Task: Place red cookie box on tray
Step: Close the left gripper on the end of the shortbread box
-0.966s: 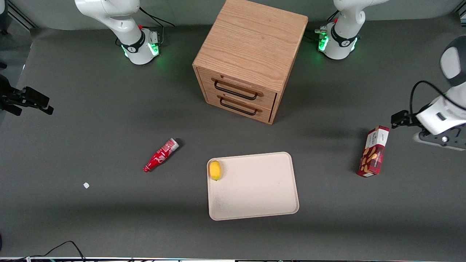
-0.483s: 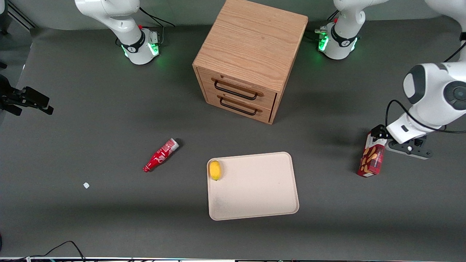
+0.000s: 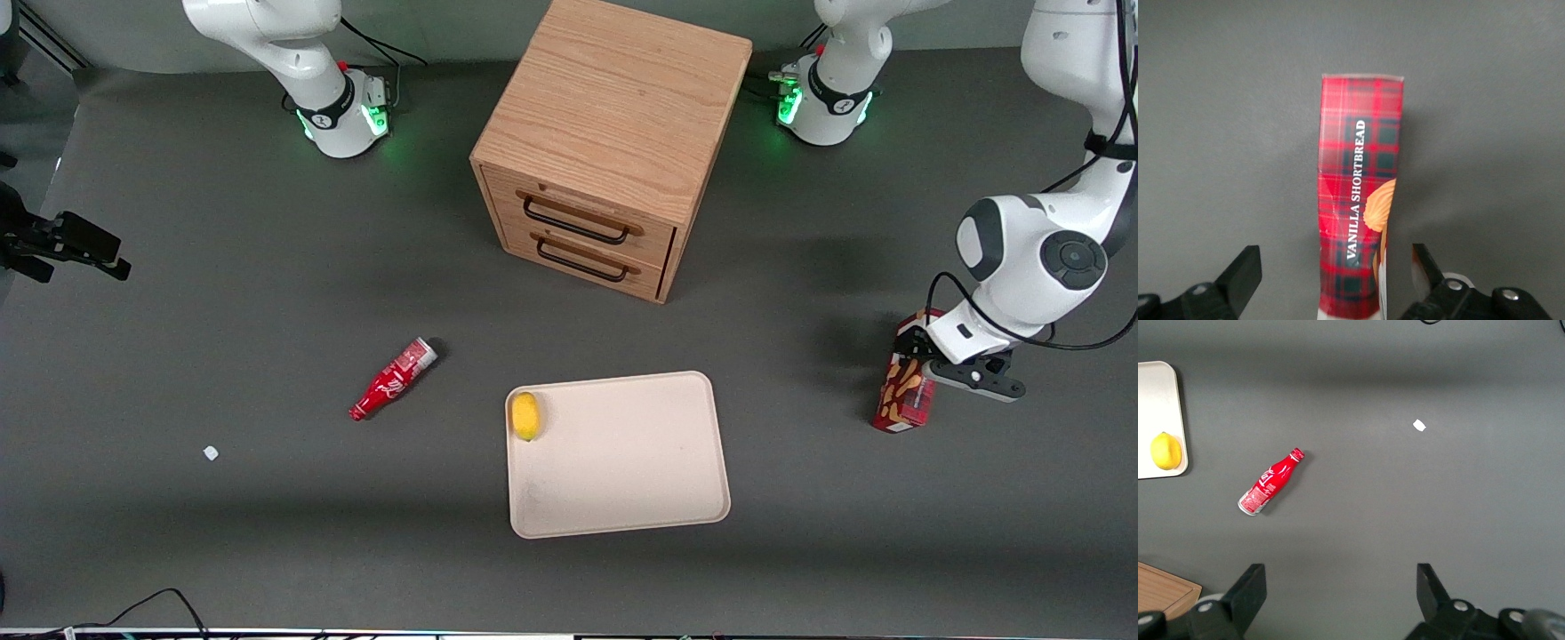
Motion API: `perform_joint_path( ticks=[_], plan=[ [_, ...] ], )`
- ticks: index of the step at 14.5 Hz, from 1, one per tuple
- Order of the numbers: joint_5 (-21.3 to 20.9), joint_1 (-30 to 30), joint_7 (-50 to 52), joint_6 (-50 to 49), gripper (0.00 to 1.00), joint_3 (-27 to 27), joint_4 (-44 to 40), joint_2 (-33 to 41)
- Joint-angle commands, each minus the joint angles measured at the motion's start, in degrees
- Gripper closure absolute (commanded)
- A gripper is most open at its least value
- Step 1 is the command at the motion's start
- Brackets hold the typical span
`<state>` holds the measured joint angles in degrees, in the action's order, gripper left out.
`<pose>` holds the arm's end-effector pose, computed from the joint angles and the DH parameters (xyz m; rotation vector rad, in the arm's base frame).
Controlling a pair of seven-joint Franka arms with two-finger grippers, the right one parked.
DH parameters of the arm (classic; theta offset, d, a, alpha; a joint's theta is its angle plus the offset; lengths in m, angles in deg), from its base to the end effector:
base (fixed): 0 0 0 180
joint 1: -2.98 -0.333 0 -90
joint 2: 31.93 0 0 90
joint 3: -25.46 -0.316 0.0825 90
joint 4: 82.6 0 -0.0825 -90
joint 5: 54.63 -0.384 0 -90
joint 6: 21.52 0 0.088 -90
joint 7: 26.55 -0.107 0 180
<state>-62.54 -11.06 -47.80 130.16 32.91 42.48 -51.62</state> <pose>0.5700 0.0625 0.2427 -3.0269 0.5557 -0.1765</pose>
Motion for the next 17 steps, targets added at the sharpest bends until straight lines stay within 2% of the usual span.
perform_joint_path(
  ticks=[1,4,5,6,7,9,11,12,17],
  plan=[
    [0.16,0.77,-0.37,2.04,0.0,-0.5,0.42,-1.49],
    [0.43,0.95,-0.01,2.49,0.0,-0.51,0.42,-2.29],
    [0.43,1.3,-0.1,2.4,0.03,-0.51,0.42,-2.29],
    [0.43,1.48,-0.1,1.96,0.11,-0.51,0.42,-2.2],
    [0.43,1.56,-0.02,1.61,0.23,-0.51,0.34,-1.94],
    [0.43,1.65,0.25,1.08,0.62,-0.51,0.34,-1.67],
    [0.43,1.65,0.34,0.99,0.97,-0.51,0.16,-1.67],
    [0.43,1.65,0.34,0.56,1.0,-0.51,-0.1,-1.67],
    [0.43,1.74,0.25,-3.55,1.0,-0.42,-2.2,0.08]
  ],
)
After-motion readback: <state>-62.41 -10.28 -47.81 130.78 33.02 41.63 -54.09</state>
